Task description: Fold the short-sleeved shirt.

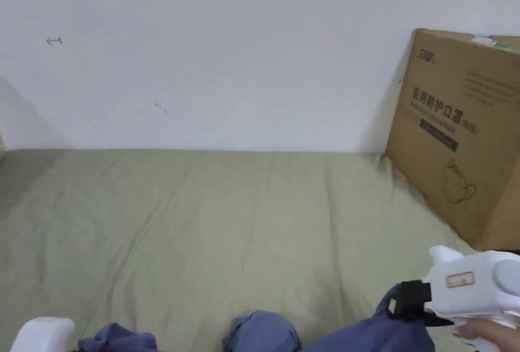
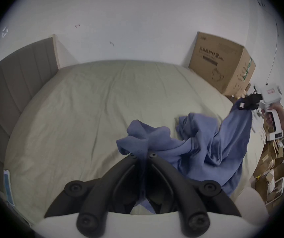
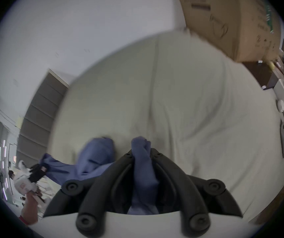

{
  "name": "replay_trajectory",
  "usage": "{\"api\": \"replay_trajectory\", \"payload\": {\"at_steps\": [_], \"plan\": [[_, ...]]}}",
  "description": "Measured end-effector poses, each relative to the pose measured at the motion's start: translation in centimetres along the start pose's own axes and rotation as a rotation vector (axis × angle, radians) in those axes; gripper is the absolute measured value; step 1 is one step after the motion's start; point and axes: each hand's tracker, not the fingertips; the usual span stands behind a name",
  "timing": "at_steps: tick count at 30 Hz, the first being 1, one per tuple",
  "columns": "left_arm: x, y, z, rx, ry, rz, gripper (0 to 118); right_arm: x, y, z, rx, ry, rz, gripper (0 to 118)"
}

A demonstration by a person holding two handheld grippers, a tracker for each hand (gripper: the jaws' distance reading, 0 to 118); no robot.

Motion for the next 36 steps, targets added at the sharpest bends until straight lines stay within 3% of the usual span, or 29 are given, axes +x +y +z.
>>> {"api": "replay_trajectory", "payload": {"at_steps": [2, 5, 9, 13, 17, 22, 26, 33, 36], "plan": [[0.0, 1.7, 2.9, 0.067, 0.007, 0.005, 5, -0.2, 0.3, 5.4, 0.093, 0.078, -0.021, 12], [-0.1, 4.5, 6.9, 0.156, 0.048, -0.022, 5, -1.0, 0.8, 12.3, 0.185, 0.119, -0.037, 12], [0.2, 9.2, 12.0, 0.263, 0.099, -0.053, 5, -1.5, 2.1, 18.7, 0.279, 0.072, -0.02, 12], [0.1, 14.0, 15.7, 0.347, 0.114, -0.043, 5, -2.0, 4.4, 23.1, 0.373, 0.094, -0.076, 12], [0.2, 18.9, 17.5, 0.41, 0.123, -0.032, 5, -3.2, 8.0, 25.8, 0.433, 0.101, -0.073, 12], [0.0, 24.4, 16.6, 0.443, 0.123, -0.017, 5, -4.1, 13.1, 27.4, 0.524, 0.089, -0.093, 12], [-0.4, 27.2, 14.1, 0.475, 0.123, 0.009, 5, -3.8, 16.5, 27.0, 0.589, 0.096, -0.154, 12], [-0.1, 27.4, 8.9, 0.492, 0.099, 0.001, 5, -2.7, 17.7, 25.4, 0.656, 0.068, -0.158, 12], [-0.3, 25.1, 5.8, 0.37, 0.101, 0.033, 5, -0.9, 15.6, 23.7, 0.617, 0.04, -0.141, 12]]}}
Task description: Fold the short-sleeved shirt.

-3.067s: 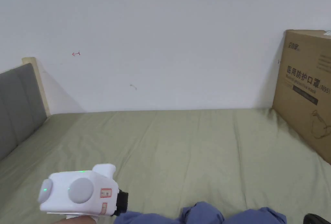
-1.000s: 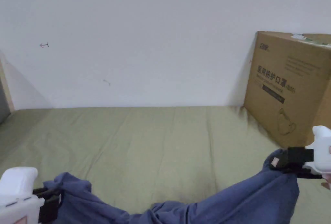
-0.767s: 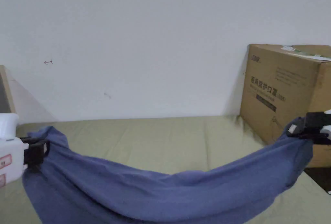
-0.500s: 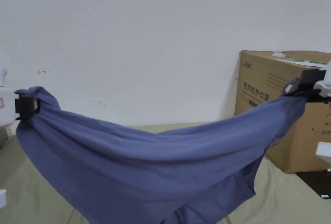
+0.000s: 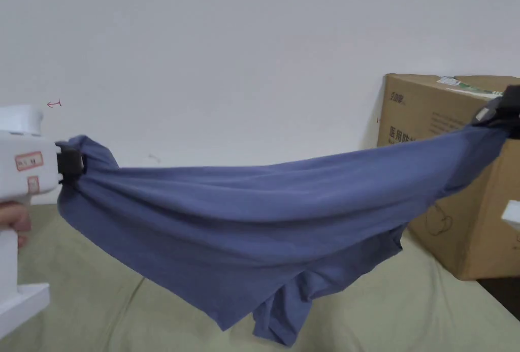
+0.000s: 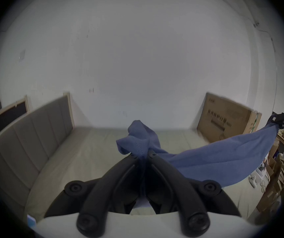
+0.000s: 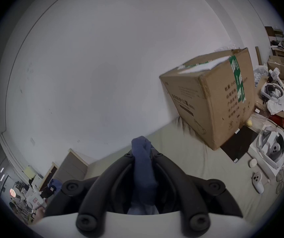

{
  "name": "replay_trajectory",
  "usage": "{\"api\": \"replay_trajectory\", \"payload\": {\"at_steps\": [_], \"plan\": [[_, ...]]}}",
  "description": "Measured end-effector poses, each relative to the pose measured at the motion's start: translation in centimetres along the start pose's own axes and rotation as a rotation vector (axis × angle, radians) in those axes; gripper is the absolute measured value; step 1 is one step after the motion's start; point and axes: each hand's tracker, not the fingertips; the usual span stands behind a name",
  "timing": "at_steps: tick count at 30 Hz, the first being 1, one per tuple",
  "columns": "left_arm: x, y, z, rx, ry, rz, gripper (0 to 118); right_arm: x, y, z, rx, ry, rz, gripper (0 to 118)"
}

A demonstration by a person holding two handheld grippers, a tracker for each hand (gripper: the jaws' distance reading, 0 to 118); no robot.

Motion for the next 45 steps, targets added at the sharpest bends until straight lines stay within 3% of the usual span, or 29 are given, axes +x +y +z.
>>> {"api": "replay_trajectory", "payload": {"at_steps": [5, 9, 13, 17, 20, 23, 25, 26, 27, 28, 29, 32, 35, 37, 40, 41, 42, 43, 44, 45], "plan": [[-1.0, -10.3, -2.6, -0.262, -0.008, 0.052, 5, 7.0, -9.5, -0.5, -0.2, -0.087, -0.029, 12], [-1.8, -20.1, -1.9, -0.432, -0.012, -0.001, 5, 13.5, -20.6, 0.5, -0.37, -0.162, -0.064, 12], [-3.2, -27.4, 0.7, -0.558, -0.025, 0.029, 5, 18.6, -29.7, 2.9, -0.52, -0.234, -0.199, 12], [-5.5, -30.9, 3.8, -0.578, -0.025, 0.099, 5, 21.0, -34.0, 6.4, -0.52, -0.259, -0.229, 12], [-5.6, -32.2, 5.1, -0.61, -0.001, 0.059, 5, 22.1, -35.8, 7.2, -0.581, -0.307, -0.272, 12], [-5.3, -33.3, 4.5, -0.649, 0.005, 0.039, 7, 22.2, -37.3, 6.0, -0.61, -0.346, -0.231, 15], [-5.4, -33.5, 4.2, -0.654, 0.023, 0.05, 23, 21.5, -37.5, 5.2, -0.618, -0.371, -0.185, 33], [-5.3, -33.5, 4.1, -0.654, 0.046, 0.046, 39, 20.9, -37.3, 5.0, -0.606, -0.367, -0.177, 49], [-5.4, -33.4, 4.2, -0.645, 0.058, 0.039, 75, 20.3, -37.0, 5.0, -0.598, -0.346, -0.153, 77], [-5.6, -33.1, 4.3, -0.637, 0.07, 0.027, 104, 19.3, -36.6, 4.8, -0.589, -0.329, -0.094, 98], [-5.7, -32.6, 4.6, -0.626, 0.107, 0.002, 118, 18.0, -36.1, 4.7, -0.582, -0.348, 0.008, 110], [-5.4, -29.8, 7.4, -0.45, 0.142, -0.034, 115, 13.1, -34.3, 5.6, -0.484, -0.28, 0.279, 113], [-4.7, -26.3, 10.3, -0.336, 0.14, -0.007, 115, 8.6, -32.7, 6.7, -0.355, -0.132, 0.429, 113], [-3.8, -24.5, 12.3, -0.258, 0.108, 0.03, 115, 4.6, -32.0, 8.0, -0.235, -0.102, 0.492, 113], [-1.1, -22.7, 16.1, -0.108, 0.087, 0.05, 113, -0.4, -32.5, 10.9, -0.026, 0.017, 0.486, 113], [-0.1, -22.8, 17.7, -0.01, 0.093, 0.044, 105, -1.5, -33.0, 11.6, 0.037, 0.051, 0.481, 112], [0.9, -23.0, 18.9, 0.065, 0.109, 0.031, 80, -2.3, -33.6, 12.3, 0.102, 0.065, 0.47, 109], [1.9, -23.4, 20.1, 0.121, 0.14, 0.003, 46, -3.1, -34.4, 13.1, 0.164, 0.085, 0.45, 100], [3.0, -23.9, 20.9, 0.154, 0.195, -0.033, 8, -3.7, -35.2, 13.8, 0.21, 0.094, 0.425, 75], [3.7, -24.4, 21.5, 0.166, 0.245, -0.052, 0, -4.1, -35.8, 14.1, 0.237, 0.08, 0.411, 7]]}}
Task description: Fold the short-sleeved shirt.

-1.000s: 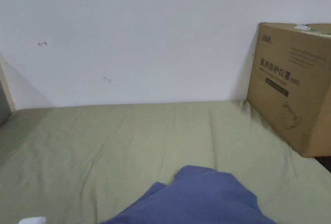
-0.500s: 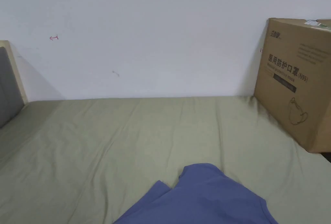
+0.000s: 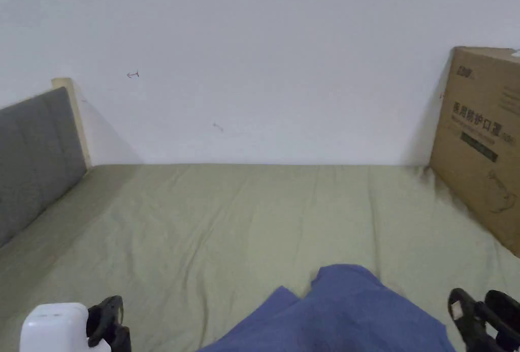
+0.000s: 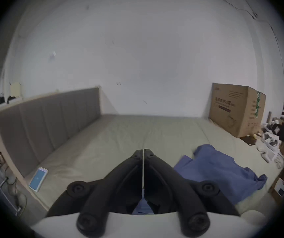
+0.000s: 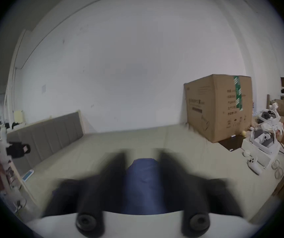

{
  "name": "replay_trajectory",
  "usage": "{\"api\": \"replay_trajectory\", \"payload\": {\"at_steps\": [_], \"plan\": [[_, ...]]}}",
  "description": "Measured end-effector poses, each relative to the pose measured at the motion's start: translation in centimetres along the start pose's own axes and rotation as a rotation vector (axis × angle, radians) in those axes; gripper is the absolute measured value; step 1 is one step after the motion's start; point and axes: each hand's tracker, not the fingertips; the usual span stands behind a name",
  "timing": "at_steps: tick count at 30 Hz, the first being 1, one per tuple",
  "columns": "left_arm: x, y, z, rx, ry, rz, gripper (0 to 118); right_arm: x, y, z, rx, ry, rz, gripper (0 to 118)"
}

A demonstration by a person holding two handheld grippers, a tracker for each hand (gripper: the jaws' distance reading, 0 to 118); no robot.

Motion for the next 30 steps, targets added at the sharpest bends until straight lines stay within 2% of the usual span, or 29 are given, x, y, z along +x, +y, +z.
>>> {"api": "replay_trajectory", "payload": {"at_steps": [1, 2, 4, 7, 10, 12, 14, 16, 18, 20, 21, 22, 25, 26, 27, 28, 29, 30], "plan": [[0.0, -0.4, 0.6, 0.024, -0.006, 0.016, 0, -0.6, -0.4, 0.1, 0.005, -0.029, 0.001, 0], [-0.1, -0.8, 1.1, 0.023, -0.056, 0.05, 0, -1.0, -0.6, 0.3, -0.008, -0.037, -0.003, 0], [0.0, -1.3, 1.5, 0.005, -0.031, 0.048, 0, -0.7, -0.7, -0.1, -0.059, 0.042, -0.03, 0], [-2.0, -0.5, 0.3, -0.041, -0.002, 0.02, 0, -0.8, -0.1, -0.3, -0.096, 0.038, 0.031, 0], [-5.3, -0.4, -5.1, -0.393, -0.028, -0.005, 0, -0.7, 0.6, -0.7, -0.117, 0.058, 0.066, 0], [-7.5, -2.4, -9.1, -0.603, -0.132, 0.077, 0, -0.5, 0.4, -1.2, -0.15, 0.067, 0.073, 0], [-8.8, -5.0, -12.4, -0.751, -0.176, 0.112, 1, -0.6, 0.1, -1.8, -0.193, 0.075, 0.074, 0], [-9.2, -7.8, -14.6, -0.796, -0.176, 0.124, 13, -0.6, -0.6, -2.4, -0.224, 0.087, 0.072, 0], [-9.2, -10.1, -15.9, -0.819, -0.107, 0.117, 28, -0.9, -1.2, -3.1, -0.252, 0.088, 0.08, 0], [-9.2, -12.0, -17.2, -0.842, -0.089, 0.133, 100, -1.1, -1.9, -3.7, -0.28, 0.091, 0.084, 0], [-9.1, -12.9, -17.2, -0.825, -0.075, 0.155, 118, -1.3, -2.4, -4.1, -0.302, 0.098, 0.083, 0], [-9.1, -13.2, -17.6, -0.787, -0.072, 0.185, 114, -1.4, -2.6, -4.4, -0.316, 0.1, 0.083, 0], [-8.2, -15.0, -19.0, -0.871, -0.073, 0.221, 112, -1.9, -3.5, -5.2, -0.36, 0.11, 0.092, 0], [-7.8, -15.4, -19.0, -0.889, -0.097, 0.216, 107, -1.9, -3.6, -5.3, -0.367, 0.111, 0.096, 0], [-6.5, -15.4, -18.4, -0.872, -0.069, 0.141, 99, -2.1, -3.8, -5.5, -0.374, 0.112, 0.102, 0], [-5.3, -15.0, -17.5, -0.812, -0.035, -0.008, 88, -2.2, -4.0, -5.6, -0.377, 0.113, 0.107, 0], [-4.5, -14.5, -17.0, -0.76, -0.072, -0.061, 69, -2.3, -4.1, -5.7, -0.38, 0.114, 0.111, 0], [-3.4, -14.2, -16.4, -0.726, -0.135, -0.094, 28, -2.4, -4.1, -5.8, -0.382, 0.115, 0.112, 0]]}}
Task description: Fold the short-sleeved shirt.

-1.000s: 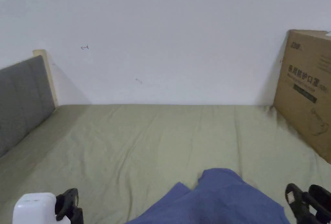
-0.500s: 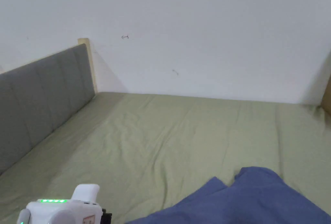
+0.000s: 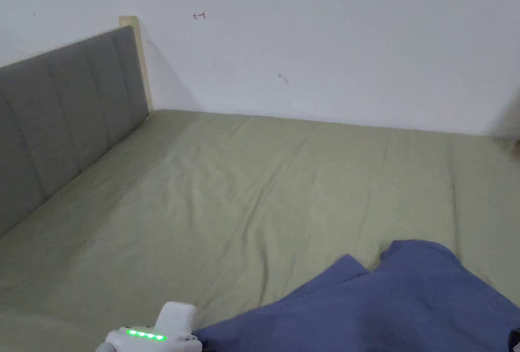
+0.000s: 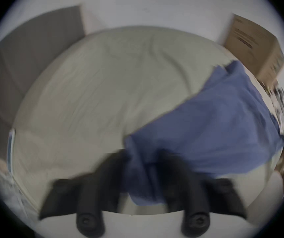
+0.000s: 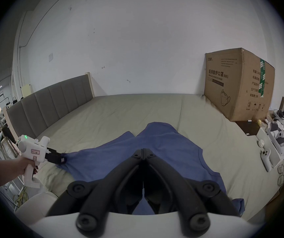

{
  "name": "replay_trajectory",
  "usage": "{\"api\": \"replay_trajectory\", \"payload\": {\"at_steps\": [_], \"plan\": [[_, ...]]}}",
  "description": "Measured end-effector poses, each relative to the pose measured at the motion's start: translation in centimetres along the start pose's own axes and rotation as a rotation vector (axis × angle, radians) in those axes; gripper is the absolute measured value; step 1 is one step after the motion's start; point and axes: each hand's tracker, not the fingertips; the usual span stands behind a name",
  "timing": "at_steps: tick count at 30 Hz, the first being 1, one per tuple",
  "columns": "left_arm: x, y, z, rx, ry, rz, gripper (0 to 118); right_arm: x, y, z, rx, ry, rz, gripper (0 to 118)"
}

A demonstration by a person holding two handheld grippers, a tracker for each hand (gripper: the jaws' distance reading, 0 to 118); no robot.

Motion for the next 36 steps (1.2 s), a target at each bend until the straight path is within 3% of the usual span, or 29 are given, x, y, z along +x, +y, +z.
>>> {"api": "replay_trajectory", "payload": {"at_steps": [1, 4, 8, 11, 12, 15, 17, 19, 23, 27, 32, 36], "plan": [[1.3, 0.0, 0.5, 0.012, -0.024, -0.055, 5, -0.1, 0.0, -0.2, -0.004, 0.002, -0.003, 0], [2.4, 0.5, 1.8, 0.09, -0.07, -0.061, 5, 0.4, 0.5, -1.2, -0.005, 0.011, -0.041, 0], [1.6, 1.1, 5.1, 0.295, -0.046, 0.072, 5, 3.4, 4.7, -4.3, 0.027, 0.028, -0.139, 0], [1.1, 1.2, 7.3, 0.428, -0.088, 0.109, 5, 6.7, 8.4, -10.6, -0.125, 0.063, -0.177, 0], [1.2, 1.3, 7.7, 0.449, -0.11, 0.102, 5, 7.5, 9.3, -13.3, -0.212, 0.092, -0.189, 19], [1.3, 1.4, 8.1, 0.472, -0.122, 0.083, 5, 9.5, 10.1, -20.8, -0.406, 0.067, -0.116, 113], [1.3, 1.6, 7.9, 0.463, -0.128, 0.107, 5, 10.3, 9.8, -24.8, -0.472, -0.006, -0.081, 116], [1.0, 1.4, 7.5, 0.452, -0.144, 0.153, 5, 11.6, 9.8, -28.0, -0.463, -0.021, -0.094, 116], [0.5, 1.1, 6.4, 0.44, -0.141, 0.183, 5, 15.2, 8.5, -34.8, -0.597, -0.052, -0.143, 116], [0.2, 0.6, 5.2, 0.396, -0.108, 0.178, 5, 17.6, 5.9, -39.3, -0.747, -0.161, -0.047, 116], [-0.2, 0.0, 3.9, 0.361, -0.1, 0.192, 5, 17.1, 3.8, -40.5, -0.786, -0.093, 0.045, 115], [-0.1, 0.0, 3.2, 0.343, -0.093, 0.17, 5, 14.4, 3.7, -39.5, -0.8, 0.045, 0.137, 109]]}}
